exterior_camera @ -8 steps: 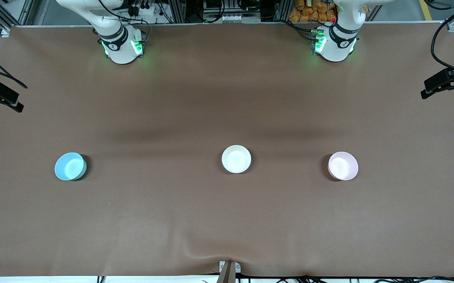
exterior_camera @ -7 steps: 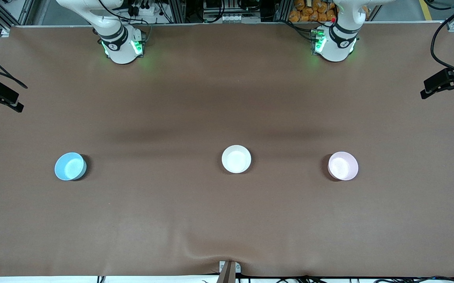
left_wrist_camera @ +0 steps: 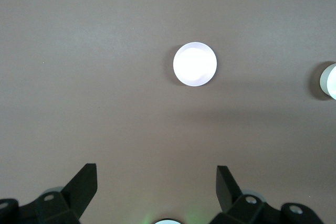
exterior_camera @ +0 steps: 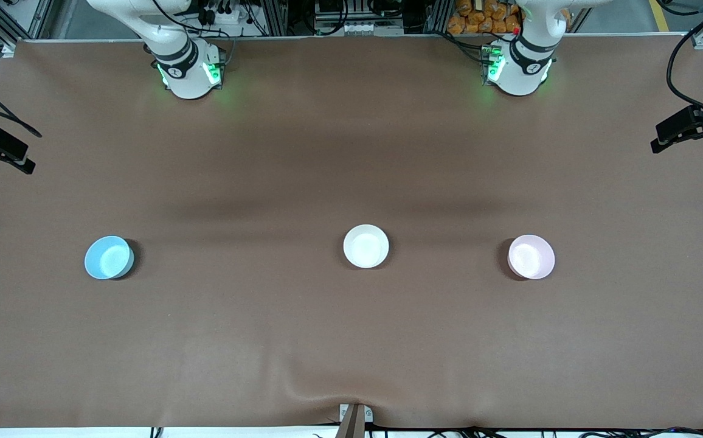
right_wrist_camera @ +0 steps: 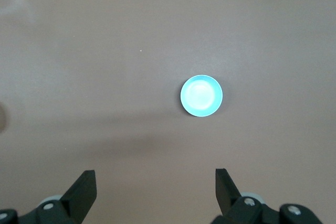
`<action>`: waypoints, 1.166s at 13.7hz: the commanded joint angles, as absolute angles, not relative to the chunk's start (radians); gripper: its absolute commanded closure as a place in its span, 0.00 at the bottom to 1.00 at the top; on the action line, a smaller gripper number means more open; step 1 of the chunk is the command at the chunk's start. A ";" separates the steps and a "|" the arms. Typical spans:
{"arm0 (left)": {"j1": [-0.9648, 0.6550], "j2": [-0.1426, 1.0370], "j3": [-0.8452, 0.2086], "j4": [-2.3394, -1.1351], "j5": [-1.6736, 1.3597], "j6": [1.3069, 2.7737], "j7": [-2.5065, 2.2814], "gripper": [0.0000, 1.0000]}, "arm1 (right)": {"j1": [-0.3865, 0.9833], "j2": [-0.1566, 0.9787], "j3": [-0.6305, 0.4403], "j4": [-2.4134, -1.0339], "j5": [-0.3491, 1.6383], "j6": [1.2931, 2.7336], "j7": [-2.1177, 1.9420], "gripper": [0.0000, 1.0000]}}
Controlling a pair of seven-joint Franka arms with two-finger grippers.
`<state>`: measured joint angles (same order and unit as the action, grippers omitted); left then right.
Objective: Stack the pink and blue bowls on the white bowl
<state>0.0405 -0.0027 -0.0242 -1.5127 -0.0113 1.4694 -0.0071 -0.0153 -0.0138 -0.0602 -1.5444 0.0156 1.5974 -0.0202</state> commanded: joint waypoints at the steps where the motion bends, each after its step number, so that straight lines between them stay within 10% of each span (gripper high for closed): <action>1: 0.037 0.014 -0.026 -1.497 -0.003 1.468 -0.017 0.00 | -0.017 -0.012 -0.055 -1.534 0.005 1.604 -0.021 0.00; 16: 0.072 0.090 -0.025 -1.494 -0.003 1.476 0.026 0.00 | -0.025 -0.006 -0.057 -1.532 0.003 1.605 -0.029 0.00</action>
<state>0.0436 0.0395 -0.0245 -1.5146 -0.0113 1.4697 -0.0062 -0.0158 -0.0137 -0.0616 -1.5441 0.0148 1.6054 -0.0207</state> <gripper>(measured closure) 0.000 0.000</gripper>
